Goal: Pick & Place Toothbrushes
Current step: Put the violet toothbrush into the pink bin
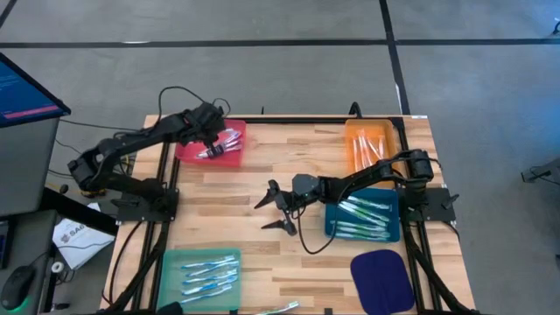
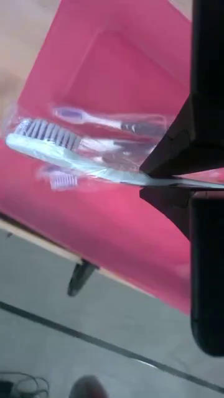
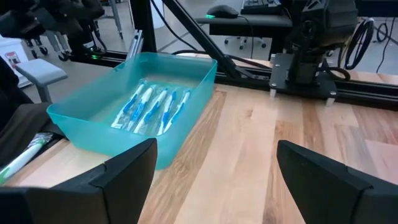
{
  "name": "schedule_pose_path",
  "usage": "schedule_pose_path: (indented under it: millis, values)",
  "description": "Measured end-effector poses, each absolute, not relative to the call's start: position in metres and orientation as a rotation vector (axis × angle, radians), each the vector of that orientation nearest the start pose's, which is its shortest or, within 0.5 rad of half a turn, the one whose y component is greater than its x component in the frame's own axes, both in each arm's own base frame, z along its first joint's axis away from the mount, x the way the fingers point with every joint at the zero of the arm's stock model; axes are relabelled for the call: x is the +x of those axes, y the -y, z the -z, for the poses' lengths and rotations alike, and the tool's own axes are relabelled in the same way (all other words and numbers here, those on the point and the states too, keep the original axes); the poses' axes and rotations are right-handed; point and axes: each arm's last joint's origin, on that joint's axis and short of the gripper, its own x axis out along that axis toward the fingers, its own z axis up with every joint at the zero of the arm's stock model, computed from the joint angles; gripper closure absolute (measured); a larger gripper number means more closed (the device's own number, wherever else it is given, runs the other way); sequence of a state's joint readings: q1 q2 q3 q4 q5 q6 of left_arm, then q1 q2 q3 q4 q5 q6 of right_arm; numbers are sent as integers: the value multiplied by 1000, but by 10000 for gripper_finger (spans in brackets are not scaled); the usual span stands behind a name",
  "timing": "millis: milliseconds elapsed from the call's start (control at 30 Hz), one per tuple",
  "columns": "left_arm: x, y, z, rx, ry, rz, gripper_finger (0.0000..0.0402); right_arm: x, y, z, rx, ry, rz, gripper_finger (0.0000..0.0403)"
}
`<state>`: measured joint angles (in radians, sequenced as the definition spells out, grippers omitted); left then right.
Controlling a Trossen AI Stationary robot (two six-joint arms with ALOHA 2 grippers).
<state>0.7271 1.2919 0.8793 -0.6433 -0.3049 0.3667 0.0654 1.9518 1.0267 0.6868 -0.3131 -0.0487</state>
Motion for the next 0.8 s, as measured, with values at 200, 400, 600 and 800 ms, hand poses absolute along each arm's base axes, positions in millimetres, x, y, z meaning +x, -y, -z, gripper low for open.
schedule_pose_path:
  millis: [200, 400, 600, 800]
  values:
    - [179, -170, -207, 35, -1254, -654, 392, 405, -36, -167, -21, -227, -383, 77]
    - [189, -177, -173, -18, -1370, -577, 392, 405, -36, -167, -22, -228, -385, 77]
    - [196, -182, -156, -40, -1391, -551, 388, 404, -39, -166, -21, -239, -393, 77]
    - [200, -185, -158, -28, -1331, -581, 333, 404, -39, -164, -19, -259, -391, 77]
